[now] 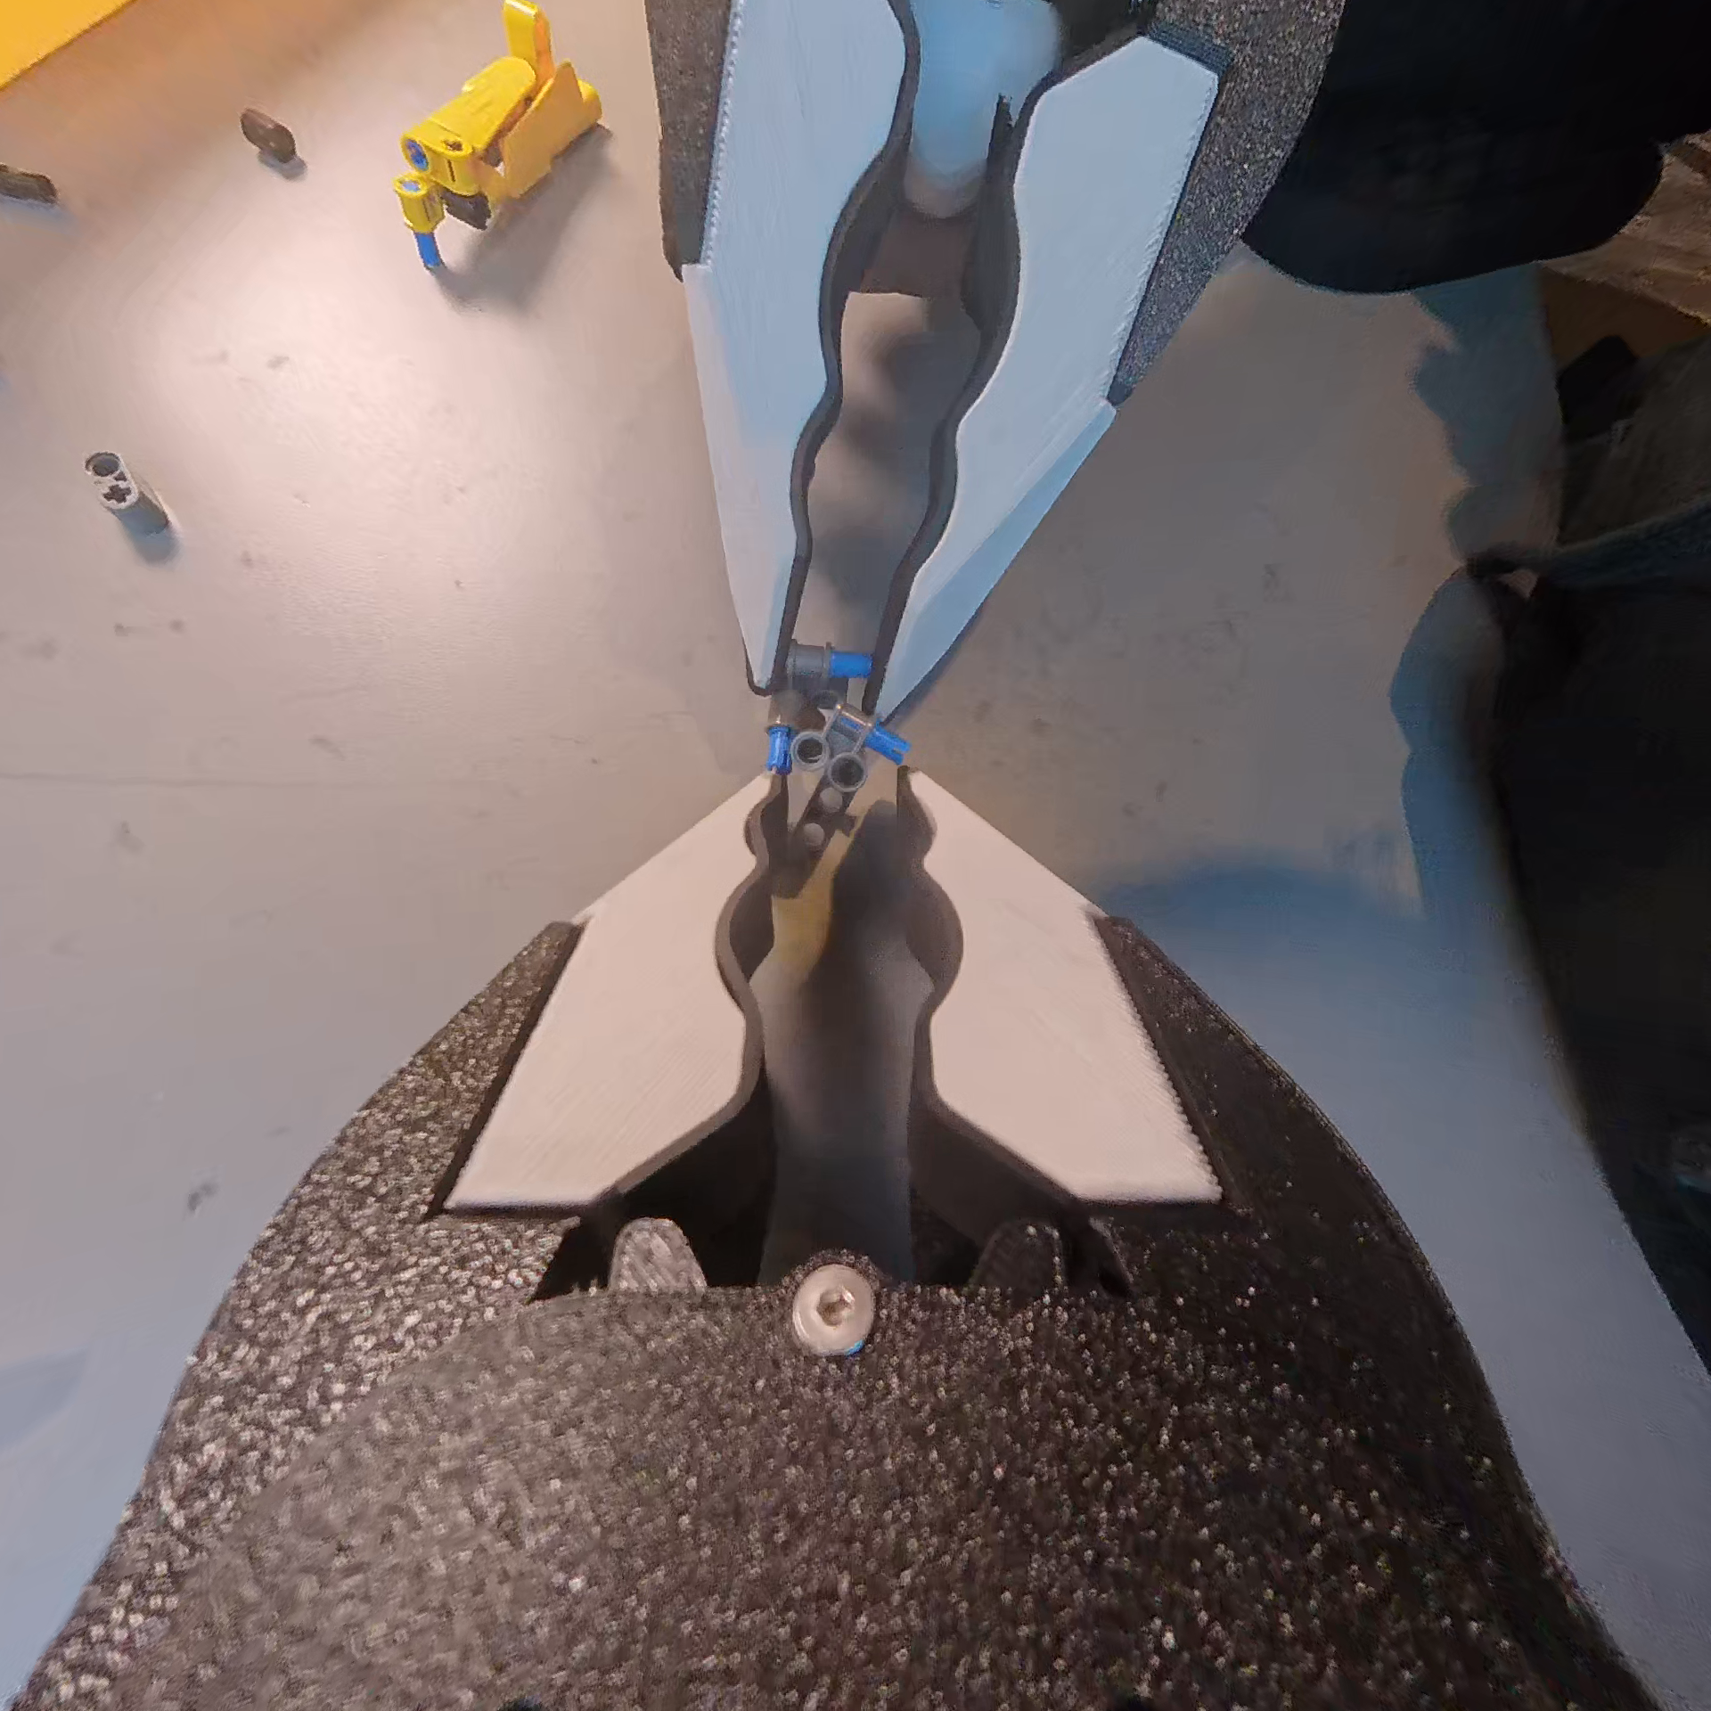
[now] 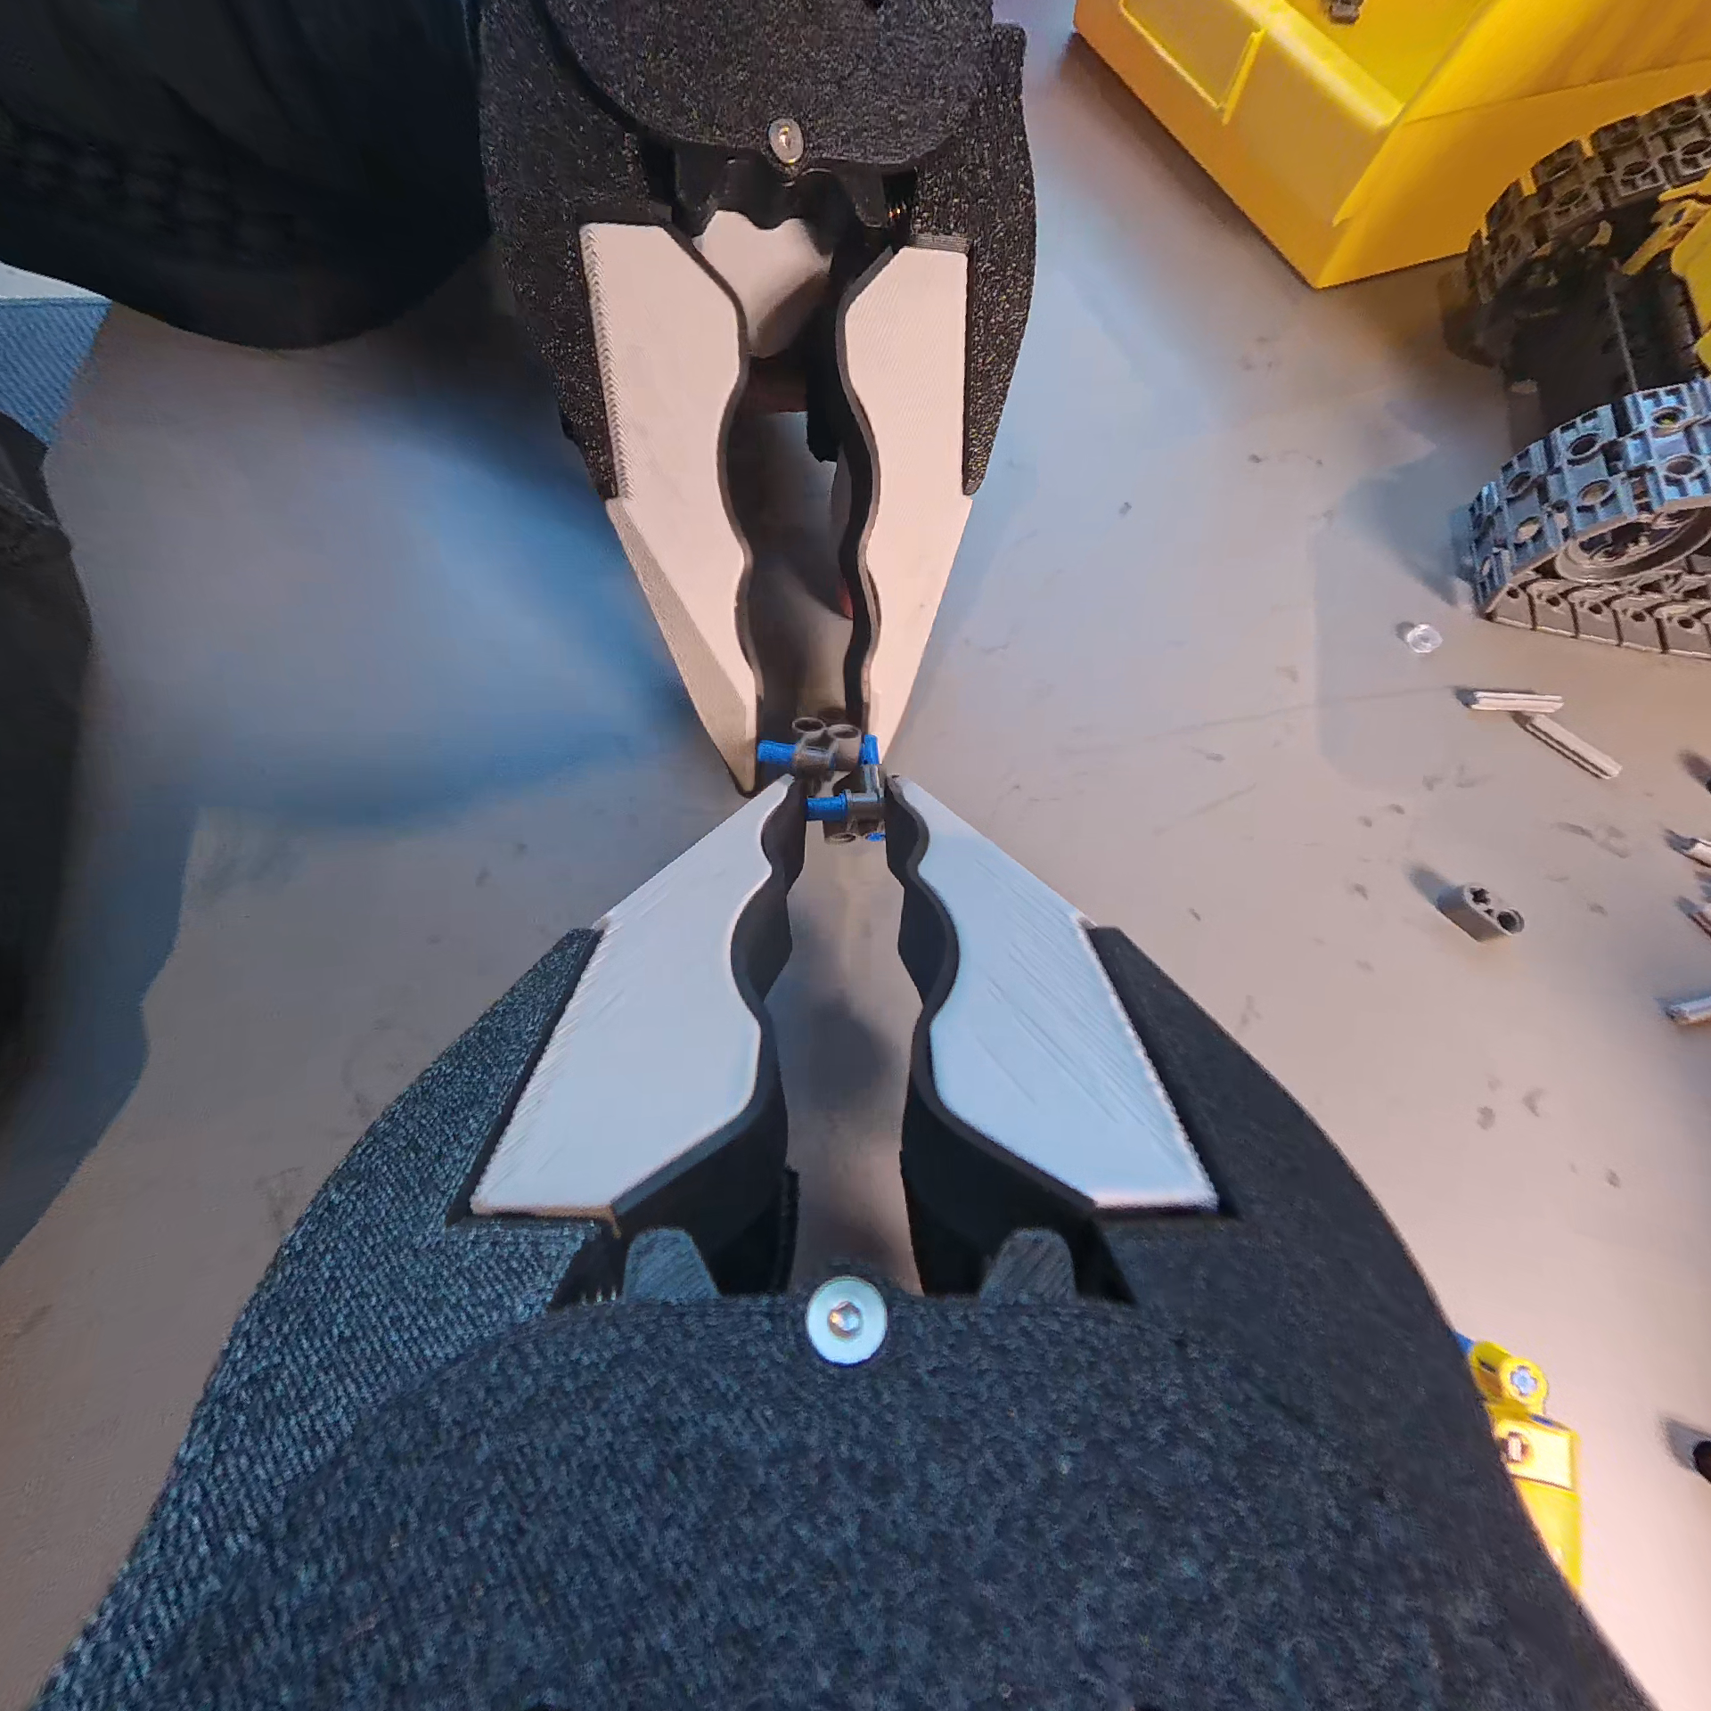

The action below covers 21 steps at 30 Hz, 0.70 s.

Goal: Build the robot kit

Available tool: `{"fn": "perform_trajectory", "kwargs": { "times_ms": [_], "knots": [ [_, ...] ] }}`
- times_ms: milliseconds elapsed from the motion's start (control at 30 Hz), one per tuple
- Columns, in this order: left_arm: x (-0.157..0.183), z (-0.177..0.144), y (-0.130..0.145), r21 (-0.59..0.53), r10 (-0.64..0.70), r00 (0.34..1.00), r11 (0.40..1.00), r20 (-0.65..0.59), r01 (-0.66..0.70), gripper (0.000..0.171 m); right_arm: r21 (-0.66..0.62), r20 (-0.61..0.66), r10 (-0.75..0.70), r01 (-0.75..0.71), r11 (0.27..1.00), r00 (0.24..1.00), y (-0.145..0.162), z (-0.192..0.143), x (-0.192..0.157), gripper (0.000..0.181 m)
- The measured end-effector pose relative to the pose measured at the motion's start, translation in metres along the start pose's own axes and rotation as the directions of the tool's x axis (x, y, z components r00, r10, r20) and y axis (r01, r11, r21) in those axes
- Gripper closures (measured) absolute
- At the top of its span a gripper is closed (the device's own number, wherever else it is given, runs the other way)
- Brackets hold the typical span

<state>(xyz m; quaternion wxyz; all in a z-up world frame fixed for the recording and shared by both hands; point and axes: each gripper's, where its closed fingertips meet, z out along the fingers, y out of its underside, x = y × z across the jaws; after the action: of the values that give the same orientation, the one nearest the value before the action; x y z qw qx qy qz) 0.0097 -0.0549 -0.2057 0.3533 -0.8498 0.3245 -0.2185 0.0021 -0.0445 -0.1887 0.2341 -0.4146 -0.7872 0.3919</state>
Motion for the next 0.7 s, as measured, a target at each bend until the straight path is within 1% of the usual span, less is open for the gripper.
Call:
{"fn": "perform_trajectory", "kwargs": {
  "times_ms": [67, 200, 400, 500, 567, 700],
  "knots": [
    [-0.001, 0.000, 0.001, -0.003, 0.008, 1.000, 1.000, 0.011, -0.008, 0.150, 0.010, 0.008, 0.002, -0.002, 1.000, 1.000, -0.002, 0.000, -0.001, 0.165],
    [-0.006, -0.005, 0.003, -0.021, 0.030, 0.999, 0.999, 0.035, -0.029, 0.150, -0.016, 0.007, -0.008, 0.008, 1.000, 1.000, 0.005, 0.002, -0.002, 0.165],
    [-0.001, -0.005, 0.009, -0.082, 0.184, 0.981, 0.981, 0.062, -0.178, 0.153, -0.039, 0.008, -0.015, 0.015, 0.999, 1.000, 0.009, 0.005, -0.002, 0.165],
    [-0.002, -0.002, 0.011, -0.113, 0.241, 0.966, 0.966, 0.091, -0.231, 0.161, -0.053, 0.007, -0.020, 0.021, 0.998, 1.000, 0.011, 0.004, -0.002, 0.165],
    [-0.003, -0.002, 0.012, -0.115, 0.243, 0.966, 0.966, 0.094, -0.232, 0.165, -0.074, 0.006, -0.025, 0.026, 0.997, 1.000, 0.014, 0.003, -0.002, 0.165],
    [-0.004, -0.003, 0.012, -0.095, 0.207, 0.975, 0.975, 0.079, -0.199, 0.165, -0.185, -0.012, -0.092, 0.088, 0.979, 0.996, 0.030, -0.003, 0.001, 0.164]
  ]
}}
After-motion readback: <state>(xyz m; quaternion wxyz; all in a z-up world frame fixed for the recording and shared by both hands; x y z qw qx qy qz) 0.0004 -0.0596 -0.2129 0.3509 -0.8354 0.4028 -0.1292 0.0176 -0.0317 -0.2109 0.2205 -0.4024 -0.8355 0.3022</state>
